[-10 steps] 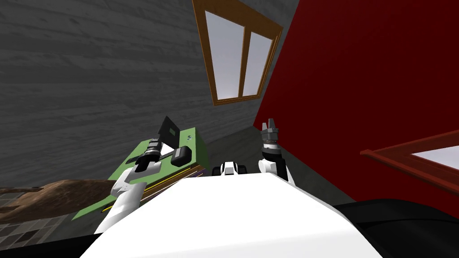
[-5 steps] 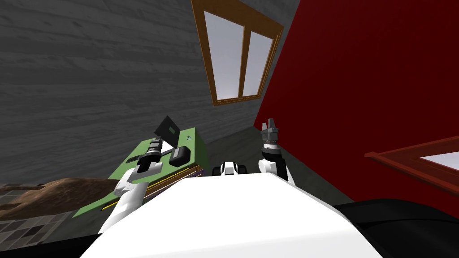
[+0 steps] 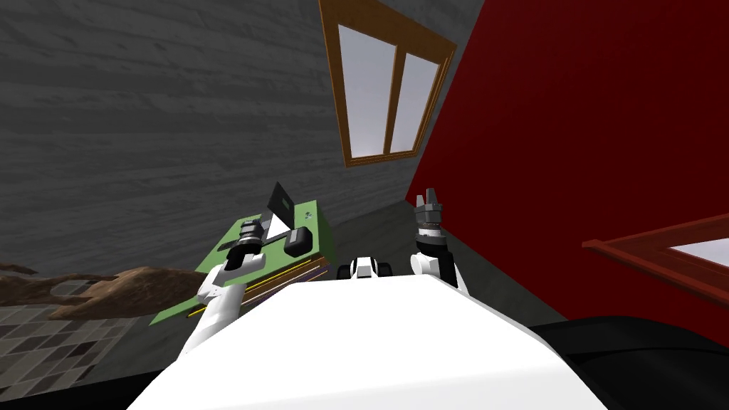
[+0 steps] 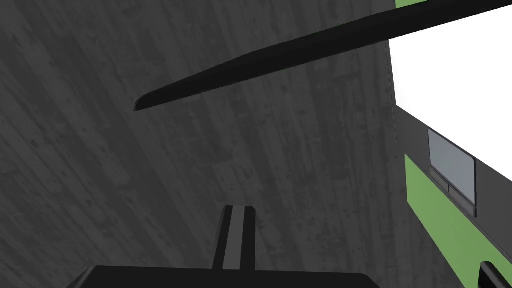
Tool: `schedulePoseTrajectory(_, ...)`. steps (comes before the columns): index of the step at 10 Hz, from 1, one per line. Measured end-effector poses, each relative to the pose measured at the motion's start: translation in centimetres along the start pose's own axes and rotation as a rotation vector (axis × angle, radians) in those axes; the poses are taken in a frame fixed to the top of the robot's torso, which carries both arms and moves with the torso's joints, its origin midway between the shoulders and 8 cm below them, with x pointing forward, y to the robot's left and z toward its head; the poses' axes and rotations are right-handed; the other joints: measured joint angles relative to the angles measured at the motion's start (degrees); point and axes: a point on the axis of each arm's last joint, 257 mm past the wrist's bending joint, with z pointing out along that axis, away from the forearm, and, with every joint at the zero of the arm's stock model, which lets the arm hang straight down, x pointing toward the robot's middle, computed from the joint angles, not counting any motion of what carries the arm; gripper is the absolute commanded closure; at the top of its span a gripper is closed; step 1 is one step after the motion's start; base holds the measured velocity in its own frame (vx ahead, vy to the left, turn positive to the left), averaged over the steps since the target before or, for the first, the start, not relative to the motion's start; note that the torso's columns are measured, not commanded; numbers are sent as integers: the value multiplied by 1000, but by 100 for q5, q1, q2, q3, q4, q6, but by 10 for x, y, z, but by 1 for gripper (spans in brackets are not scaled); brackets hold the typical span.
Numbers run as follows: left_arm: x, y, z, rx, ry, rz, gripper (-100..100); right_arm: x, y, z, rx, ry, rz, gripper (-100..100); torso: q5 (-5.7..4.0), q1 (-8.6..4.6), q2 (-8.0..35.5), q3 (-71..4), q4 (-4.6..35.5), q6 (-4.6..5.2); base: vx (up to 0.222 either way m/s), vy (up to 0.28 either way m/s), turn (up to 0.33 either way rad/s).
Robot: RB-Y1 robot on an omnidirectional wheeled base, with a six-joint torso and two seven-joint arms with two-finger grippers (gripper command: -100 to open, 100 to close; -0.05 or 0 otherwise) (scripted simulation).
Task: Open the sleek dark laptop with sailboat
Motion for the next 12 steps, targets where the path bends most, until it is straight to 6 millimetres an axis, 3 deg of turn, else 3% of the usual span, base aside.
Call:
schedulePoseTrajectory(1,3,0,1,0,-4,-53,100,0,0,0,0,0,0,0,-4,-11,-3,-3,-1,0,-36,57,0)
schedulePoseTrajectory(2,3,0,1,0,-5,-61,-100,0,0,0,0,0,0,0,-9,-31,-15,-9,-4,1,58,-57,-35)
schedulePoseTrajectory(10,-35,9,7,-87,-9,191,-100,0,0,0,0,0,0,0,5,22,16,9,4,-1,83,-112,-17)
schedulePoseTrajectory(11,-35,8,7,-87,-9,190,100,0,0,0,0,0,0,0,8,27,18,11,5,-1,4,-5,-1)
schedulePoseTrajectory(12,-35,8,7,-86,-9,191,100,0,0,0,0,0,0,0,7,16,11,8,2,-1,-38,79,13)
